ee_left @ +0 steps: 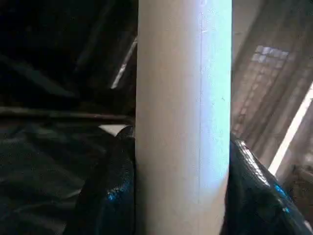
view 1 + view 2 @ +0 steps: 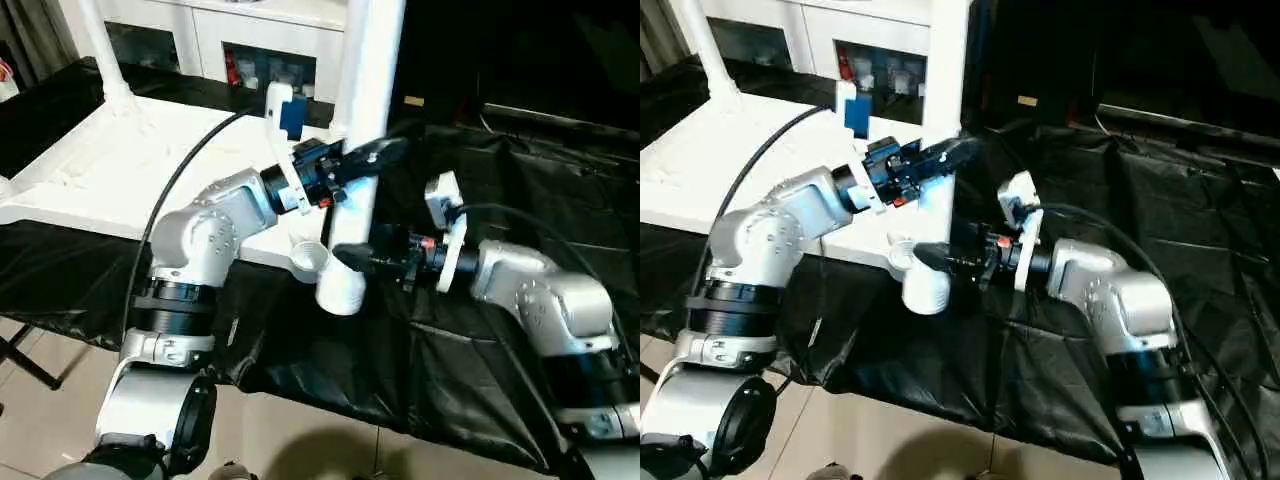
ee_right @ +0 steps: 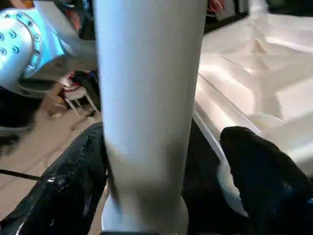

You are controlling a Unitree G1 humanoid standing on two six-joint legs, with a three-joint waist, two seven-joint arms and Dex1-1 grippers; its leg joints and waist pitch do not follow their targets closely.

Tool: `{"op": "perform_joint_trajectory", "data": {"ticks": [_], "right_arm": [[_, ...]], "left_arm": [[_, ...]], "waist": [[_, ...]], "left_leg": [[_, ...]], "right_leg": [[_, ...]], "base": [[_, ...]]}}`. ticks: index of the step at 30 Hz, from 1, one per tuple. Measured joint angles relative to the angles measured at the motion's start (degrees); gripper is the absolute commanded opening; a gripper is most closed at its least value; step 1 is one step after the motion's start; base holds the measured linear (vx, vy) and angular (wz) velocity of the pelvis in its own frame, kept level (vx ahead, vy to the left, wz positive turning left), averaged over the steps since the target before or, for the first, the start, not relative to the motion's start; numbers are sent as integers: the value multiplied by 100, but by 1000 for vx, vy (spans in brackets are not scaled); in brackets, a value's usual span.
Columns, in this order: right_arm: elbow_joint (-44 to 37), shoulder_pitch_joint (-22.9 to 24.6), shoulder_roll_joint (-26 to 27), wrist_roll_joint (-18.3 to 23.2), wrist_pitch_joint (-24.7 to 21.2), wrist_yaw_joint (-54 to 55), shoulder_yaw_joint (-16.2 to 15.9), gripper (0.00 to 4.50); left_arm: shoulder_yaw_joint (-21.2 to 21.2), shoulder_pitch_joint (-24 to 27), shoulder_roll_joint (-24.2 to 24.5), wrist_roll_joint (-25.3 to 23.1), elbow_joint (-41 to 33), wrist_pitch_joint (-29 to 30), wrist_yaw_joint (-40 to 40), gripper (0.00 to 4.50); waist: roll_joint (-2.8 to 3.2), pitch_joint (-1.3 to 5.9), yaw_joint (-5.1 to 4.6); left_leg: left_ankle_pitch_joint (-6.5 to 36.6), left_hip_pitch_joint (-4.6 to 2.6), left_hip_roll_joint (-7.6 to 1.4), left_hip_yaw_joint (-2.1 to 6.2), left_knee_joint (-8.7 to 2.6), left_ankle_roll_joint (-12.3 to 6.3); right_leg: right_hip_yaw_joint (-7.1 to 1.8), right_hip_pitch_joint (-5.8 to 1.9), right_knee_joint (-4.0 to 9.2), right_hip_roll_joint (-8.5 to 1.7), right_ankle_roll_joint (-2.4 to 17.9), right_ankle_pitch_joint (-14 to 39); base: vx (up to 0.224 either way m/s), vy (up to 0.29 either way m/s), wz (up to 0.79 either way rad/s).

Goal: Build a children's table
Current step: Pick table leg

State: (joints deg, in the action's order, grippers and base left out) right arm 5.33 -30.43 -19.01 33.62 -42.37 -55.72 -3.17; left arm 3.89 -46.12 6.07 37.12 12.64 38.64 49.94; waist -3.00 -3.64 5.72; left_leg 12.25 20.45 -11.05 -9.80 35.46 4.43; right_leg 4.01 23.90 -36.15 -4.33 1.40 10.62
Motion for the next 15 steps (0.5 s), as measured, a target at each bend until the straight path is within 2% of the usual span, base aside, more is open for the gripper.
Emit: {"op": "perform_joint_trajectory", "data": {"ticks": [2, 3, 6, 9, 12, 15], "right_arm": [[1, -5, 14, 56, -70, -74, -3, 387], [1, -5, 15, 72, -125, -120, -26, 359], [5, -5, 15, 84, -212, -202, -125, 346], [17, -5, 15, 102, -239, -203, -131, 313], [13, -4, 30, 165, -261, -207, -144, 303], [4, -3, 46, 179, -310, -192, -145, 269]], "left_arm": [[-21, 0, -29, 43, -12, 18, 64, 183], [-37, 0, -52, 55, -12, 31, 98, 183], [-43, -1, -100, 84, -10, 37, 102, 183], [-42, -5, -99, 91, -8, 44, 99, 183], [-37, -7, -90, 96, -8, 56, 95, 183], [-37, -6, -75, 95, -8, 78, 94, 183]], "waist": [[1, 0, 9], [0, 0, 21], [1, 0, 37], [3, 1, 55], [7, 3, 56], [6, 3, 64]], "left_leg": [[0, -1, 1, 0, 0, 0], [0, -1, 1, 0, 0, 0], [0, -1, 1, 0, 0, 2], [0, -1, 1, 0, 0, 3], [0, -1, 0, 0, 0, 4], [-1, -1, 0, 0, 0, 3]], "right_leg": [[0, 0, 0, -1, 0, 0], [-1, -1, 0, -1, 0, 0], [-1, -2, 0, -1, 0, 0], [-1, -2, 0, -1, 0, -1], [0, -1, 0, -1, 0, -1], [0, -2, 0, -1, 0, -1]], "base": [[0, 0, 0], [0, 0, 0], [0, 0, 0], [0, 0, 0], [0, 0, 0], [0, 0, 0]]}}
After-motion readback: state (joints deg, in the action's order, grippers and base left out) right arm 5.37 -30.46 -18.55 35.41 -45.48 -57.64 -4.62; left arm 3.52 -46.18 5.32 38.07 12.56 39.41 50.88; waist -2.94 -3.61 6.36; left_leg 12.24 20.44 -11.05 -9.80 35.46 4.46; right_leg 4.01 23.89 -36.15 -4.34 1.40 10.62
